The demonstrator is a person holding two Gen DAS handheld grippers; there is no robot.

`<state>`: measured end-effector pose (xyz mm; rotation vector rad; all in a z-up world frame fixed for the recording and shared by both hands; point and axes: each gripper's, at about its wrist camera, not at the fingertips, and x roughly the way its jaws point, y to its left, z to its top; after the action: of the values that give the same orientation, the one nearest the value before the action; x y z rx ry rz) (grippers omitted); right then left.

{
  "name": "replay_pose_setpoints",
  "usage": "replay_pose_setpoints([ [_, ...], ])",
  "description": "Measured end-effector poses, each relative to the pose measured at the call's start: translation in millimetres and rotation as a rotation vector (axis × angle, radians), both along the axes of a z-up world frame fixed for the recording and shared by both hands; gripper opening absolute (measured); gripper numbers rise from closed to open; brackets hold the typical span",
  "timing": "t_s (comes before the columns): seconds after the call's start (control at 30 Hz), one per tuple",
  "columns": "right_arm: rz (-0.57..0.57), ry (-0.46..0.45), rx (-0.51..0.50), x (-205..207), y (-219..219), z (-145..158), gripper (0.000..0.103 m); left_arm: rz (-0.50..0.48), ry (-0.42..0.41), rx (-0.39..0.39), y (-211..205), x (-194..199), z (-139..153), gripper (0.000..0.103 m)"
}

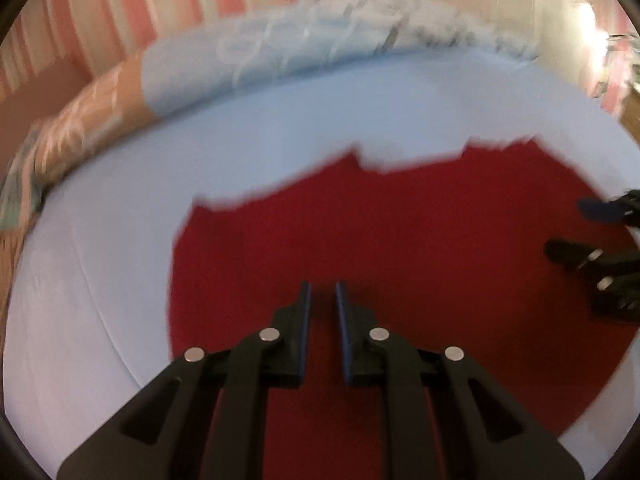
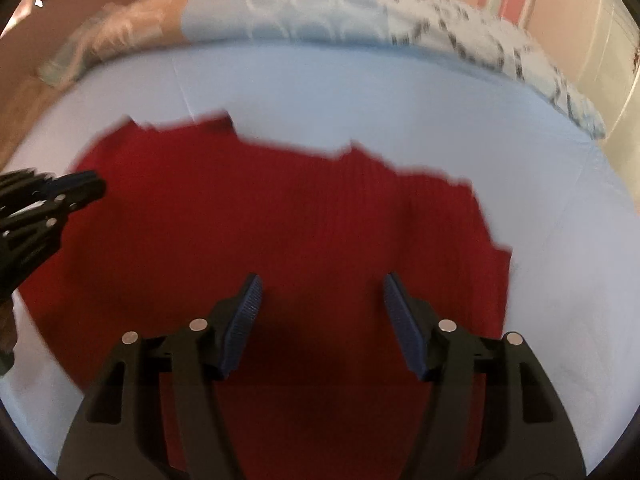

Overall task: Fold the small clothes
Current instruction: 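Lay the hem on the collar, open both grippers and withdraw, then move the right gripper to the folded sweater's edge and close on it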

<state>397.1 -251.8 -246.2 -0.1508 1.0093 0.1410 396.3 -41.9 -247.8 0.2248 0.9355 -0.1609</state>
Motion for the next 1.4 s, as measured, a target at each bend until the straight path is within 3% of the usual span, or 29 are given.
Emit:
replay_pose_setpoints([
  [0.07, -0.054, 0.012, 0.009, 10, -9, -9, 0.082, 0.027, -0.003, 0.017, 3, 7, -11, 0.014],
  [0.17, -0.121, 0.006, 0.047, 20, -22, -6, 0.083, 0.076, -0.023, 0.074, -1, 19, -5, 0.014],
  [0.33, -0.138, -0.018, -0.007, 0, -44, 11, 0.08, 0.164, -0.058, 0.038, 26, 15, 17, 0.015],
  [0.4, -0.14, -0.022, 0.017, -15, -59, 17, 0.081, 0.186, -0.067, 0.021, 49, 3, 25, 0.028],
  [0.53, -0.185, 0.015, 0.167, -47, -96, 16, 0.083, 0.227, -0.076, -0.032, 95, -34, 32, 0.03],
  [0.67, -0.223, 0.019, 0.23, -83, -111, 14, 0.083, 0.253, -0.055, -0.085, 126, -80, 29, 0.03],
  [0.83, -0.205, -0.036, 0.266, -118, -108, 20, 0.083, 0.207, -0.042, -0.122, 128, -123, 19, 0.03],
  [0.93, -0.241, -0.02, 0.325, -125, -113, 17, 0.083, 0.222, -0.027, -0.152, 126, -129, 16, 0.03],
  [1.03, -0.23, -0.033, 0.294, -133, -108, 21, 0.083, 0.243, -0.031, -0.166, 125, -134, 18, 0.03],
  [1.4, -0.228, -0.067, 0.303, -118, -117, 36, 0.083, 0.159, -0.156, -0.198, 93, -130, 80, 0.03],
])
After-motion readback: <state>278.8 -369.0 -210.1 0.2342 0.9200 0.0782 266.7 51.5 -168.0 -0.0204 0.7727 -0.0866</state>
